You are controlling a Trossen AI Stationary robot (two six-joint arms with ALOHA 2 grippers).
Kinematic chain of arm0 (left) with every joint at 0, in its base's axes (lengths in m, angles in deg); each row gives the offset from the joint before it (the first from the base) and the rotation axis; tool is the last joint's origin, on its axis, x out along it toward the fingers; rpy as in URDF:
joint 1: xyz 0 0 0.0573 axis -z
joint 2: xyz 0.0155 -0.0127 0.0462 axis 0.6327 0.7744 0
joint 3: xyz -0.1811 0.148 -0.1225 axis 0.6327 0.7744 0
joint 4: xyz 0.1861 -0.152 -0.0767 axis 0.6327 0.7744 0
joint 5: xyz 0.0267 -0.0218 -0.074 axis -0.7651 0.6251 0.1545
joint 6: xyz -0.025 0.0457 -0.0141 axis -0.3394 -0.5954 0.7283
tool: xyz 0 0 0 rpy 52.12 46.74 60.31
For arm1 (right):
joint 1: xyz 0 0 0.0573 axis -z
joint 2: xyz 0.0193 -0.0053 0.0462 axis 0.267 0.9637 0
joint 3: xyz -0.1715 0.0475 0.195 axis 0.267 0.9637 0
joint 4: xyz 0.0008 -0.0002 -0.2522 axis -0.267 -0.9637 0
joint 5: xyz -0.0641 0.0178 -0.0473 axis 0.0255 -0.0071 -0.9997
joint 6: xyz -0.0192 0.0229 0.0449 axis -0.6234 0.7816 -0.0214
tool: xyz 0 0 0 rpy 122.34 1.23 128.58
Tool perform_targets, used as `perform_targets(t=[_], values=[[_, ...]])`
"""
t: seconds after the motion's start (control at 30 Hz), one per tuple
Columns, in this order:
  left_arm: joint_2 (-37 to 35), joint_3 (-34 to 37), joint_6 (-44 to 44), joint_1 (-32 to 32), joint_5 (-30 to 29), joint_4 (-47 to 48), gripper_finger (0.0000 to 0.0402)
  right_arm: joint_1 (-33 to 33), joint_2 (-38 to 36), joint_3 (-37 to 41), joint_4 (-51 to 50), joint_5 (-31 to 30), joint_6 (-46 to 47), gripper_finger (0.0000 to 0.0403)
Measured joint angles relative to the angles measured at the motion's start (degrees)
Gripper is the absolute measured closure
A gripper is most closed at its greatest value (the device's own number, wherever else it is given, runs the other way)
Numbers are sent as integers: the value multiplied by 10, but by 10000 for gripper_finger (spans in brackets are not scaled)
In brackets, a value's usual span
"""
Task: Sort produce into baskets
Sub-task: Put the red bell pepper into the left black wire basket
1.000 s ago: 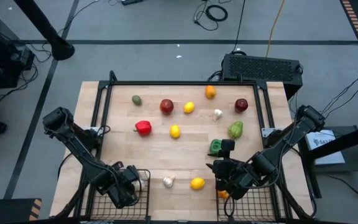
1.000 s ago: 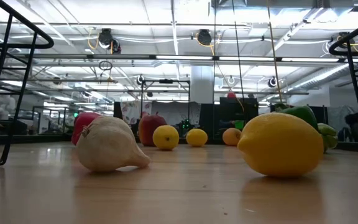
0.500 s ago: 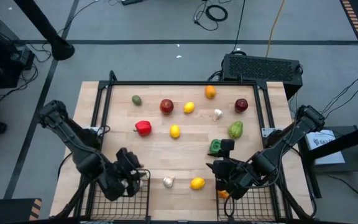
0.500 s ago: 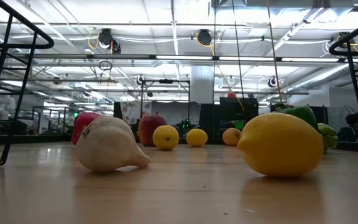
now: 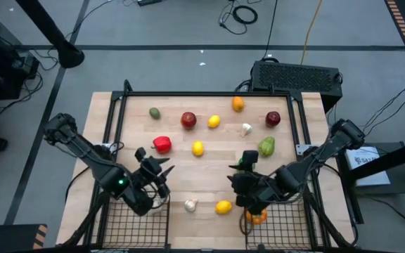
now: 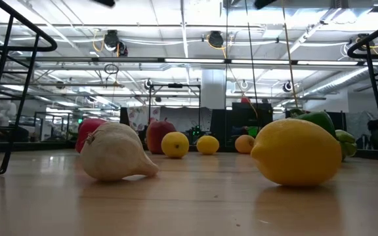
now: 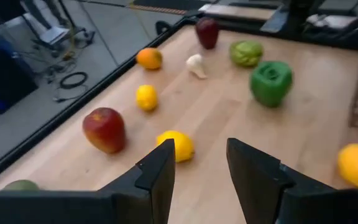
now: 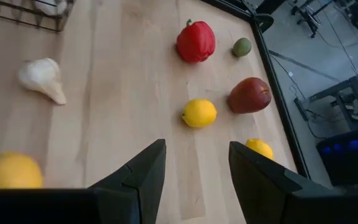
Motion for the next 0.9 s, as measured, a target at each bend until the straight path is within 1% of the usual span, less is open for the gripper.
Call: perform_targets(t=[0.13, 0.2, 0.27, 0.33, 0.43, 0.63, 0.77, 0.9], values=[[0, 27, 0, -23, 1, 9, 249, 19, 38, 0, 26, 6, -18, 235], [0, 30, 1, -39, 6, 37, 249, 25, 60, 0, 23, 36, -43, 235], [-1, 30, 9, -56, 28, 66, 249, 29, 83, 0, 17, 63, -60, 235], [-3, 30, 30, -71, 60, 93, 249, 30, 99, 0, 8, 68, -68, 235], [-8, 30, 50, -91, 90, 127, 249, 32, 110, 0, -12, 73, -75, 235], [-8, 30, 66, -144, 206, 247, 250, 38, 102, 0, -48, 74, -84, 235], [-8, 30, 50, -179, 297, 272, 250, 36, 72, 0, -54, 75, -96, 235], [-8, 30, -10, -210, 350, 268, 250, 37, 38, 0, -33, 75, -101, 235]])
